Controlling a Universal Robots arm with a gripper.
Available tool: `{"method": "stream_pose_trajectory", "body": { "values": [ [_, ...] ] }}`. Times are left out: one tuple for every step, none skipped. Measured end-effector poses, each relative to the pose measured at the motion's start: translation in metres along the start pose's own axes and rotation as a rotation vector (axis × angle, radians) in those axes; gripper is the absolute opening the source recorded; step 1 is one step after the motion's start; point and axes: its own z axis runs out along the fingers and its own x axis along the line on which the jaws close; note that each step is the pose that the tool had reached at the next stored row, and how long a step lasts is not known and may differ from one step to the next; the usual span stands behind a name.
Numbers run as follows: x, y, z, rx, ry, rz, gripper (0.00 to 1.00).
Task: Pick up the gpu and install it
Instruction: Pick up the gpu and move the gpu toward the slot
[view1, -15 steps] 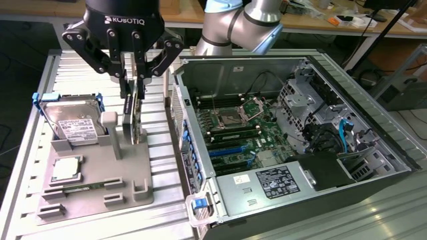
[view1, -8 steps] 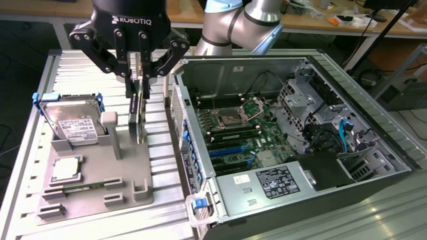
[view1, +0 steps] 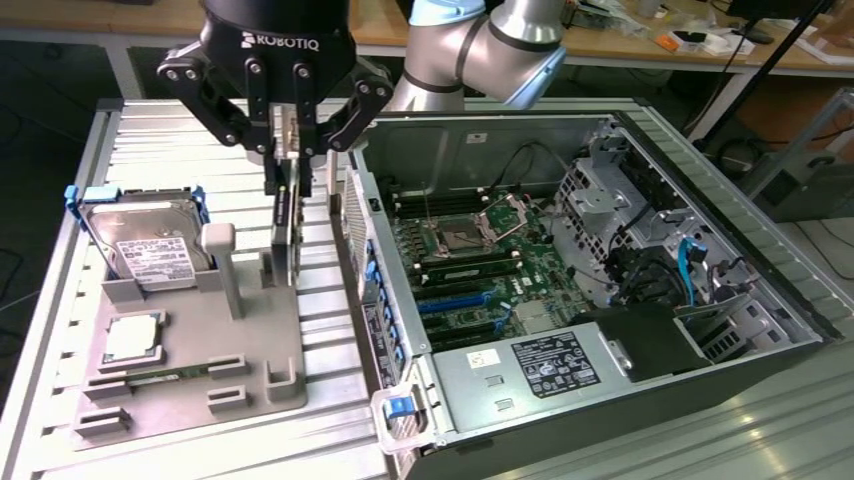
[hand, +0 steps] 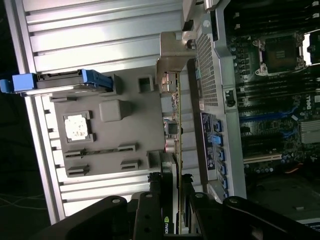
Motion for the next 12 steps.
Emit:
{"method": "stream_pose_trajectory", "body": {
  "values": [
    [-0.001,0.0001,0.0000,0.0000,0.0000,0.000,0.27],
    [-0.002,0.0003,0.0000,0.0000,0.0001,0.000,0.27],
    [-0.004,0.0005,-0.0001,0.0000,0.0001,0.000,0.27],
    [-0.005,0.0007,0.0000,-0.0001,0.0000,0.000,0.27],
    [-0.006,0.0009,-0.0001,0.0000,0.0000,0.000,0.27],
    [-0.008,0.0011,-0.0001,0.0000,0.0000,0.000,0.27],
    [-0.010,0.0014,-0.0001,0.0000,0.0000,0.000,0.27],
    [-0.011,0.0015,-0.0001,0.0000,0.0000,0.000,0.27],
    [-0.012,0.0017,-0.0001,0.0001,0.0000,0.000,0.27],
    [-0.013,0.0018,-0.0002,0.0000,0.0001,0.000,0.27],
    [-0.014,0.0020,-0.0001,0.0000,0.0000,0.000,0.27],
    [-0.015,0.0021,-0.0001,0.0000,0.0000,0.000,0.27]
  ]
}}
